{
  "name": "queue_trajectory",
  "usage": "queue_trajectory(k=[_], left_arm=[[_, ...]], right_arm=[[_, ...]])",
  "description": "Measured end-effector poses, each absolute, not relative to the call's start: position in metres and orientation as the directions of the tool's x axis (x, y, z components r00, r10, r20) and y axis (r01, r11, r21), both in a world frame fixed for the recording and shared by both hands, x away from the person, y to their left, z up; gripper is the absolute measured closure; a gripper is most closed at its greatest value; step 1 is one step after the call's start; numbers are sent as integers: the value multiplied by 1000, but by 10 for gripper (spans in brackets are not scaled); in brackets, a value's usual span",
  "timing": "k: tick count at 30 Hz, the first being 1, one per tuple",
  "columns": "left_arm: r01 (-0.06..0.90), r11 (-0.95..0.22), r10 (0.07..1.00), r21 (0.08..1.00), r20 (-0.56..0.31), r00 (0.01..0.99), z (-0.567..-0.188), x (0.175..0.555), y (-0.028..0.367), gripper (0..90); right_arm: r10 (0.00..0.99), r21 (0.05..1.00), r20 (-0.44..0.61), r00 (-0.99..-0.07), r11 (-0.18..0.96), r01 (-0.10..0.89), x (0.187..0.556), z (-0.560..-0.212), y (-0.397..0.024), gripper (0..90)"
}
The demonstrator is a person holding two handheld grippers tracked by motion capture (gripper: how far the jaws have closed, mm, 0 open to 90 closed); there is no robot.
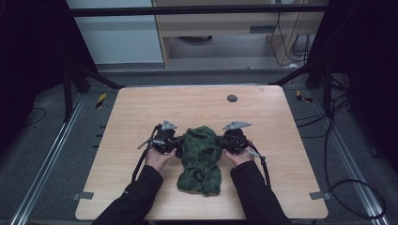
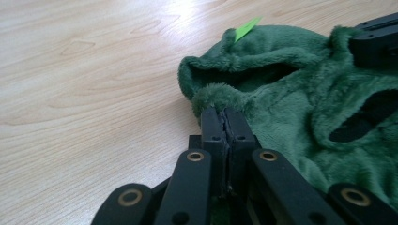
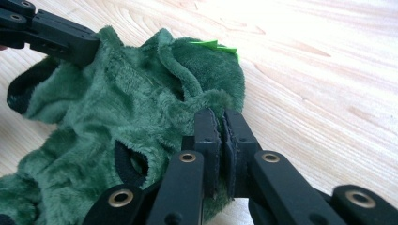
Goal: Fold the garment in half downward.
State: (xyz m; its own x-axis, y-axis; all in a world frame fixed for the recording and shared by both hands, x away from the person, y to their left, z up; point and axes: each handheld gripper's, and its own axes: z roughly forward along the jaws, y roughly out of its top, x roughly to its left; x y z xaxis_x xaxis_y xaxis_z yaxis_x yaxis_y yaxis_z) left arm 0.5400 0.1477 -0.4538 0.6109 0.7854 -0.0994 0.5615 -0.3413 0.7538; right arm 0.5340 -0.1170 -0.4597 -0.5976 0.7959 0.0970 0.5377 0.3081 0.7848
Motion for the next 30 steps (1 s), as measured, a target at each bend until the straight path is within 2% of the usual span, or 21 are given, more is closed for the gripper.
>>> queue_trajectory(k=[30], left_arm=[[526, -320, 756, 788, -122, 643, -430, 498, 164, 885]], right_arm=[[743, 830, 66, -665, 329, 451, 504, -432, -121, 858]])
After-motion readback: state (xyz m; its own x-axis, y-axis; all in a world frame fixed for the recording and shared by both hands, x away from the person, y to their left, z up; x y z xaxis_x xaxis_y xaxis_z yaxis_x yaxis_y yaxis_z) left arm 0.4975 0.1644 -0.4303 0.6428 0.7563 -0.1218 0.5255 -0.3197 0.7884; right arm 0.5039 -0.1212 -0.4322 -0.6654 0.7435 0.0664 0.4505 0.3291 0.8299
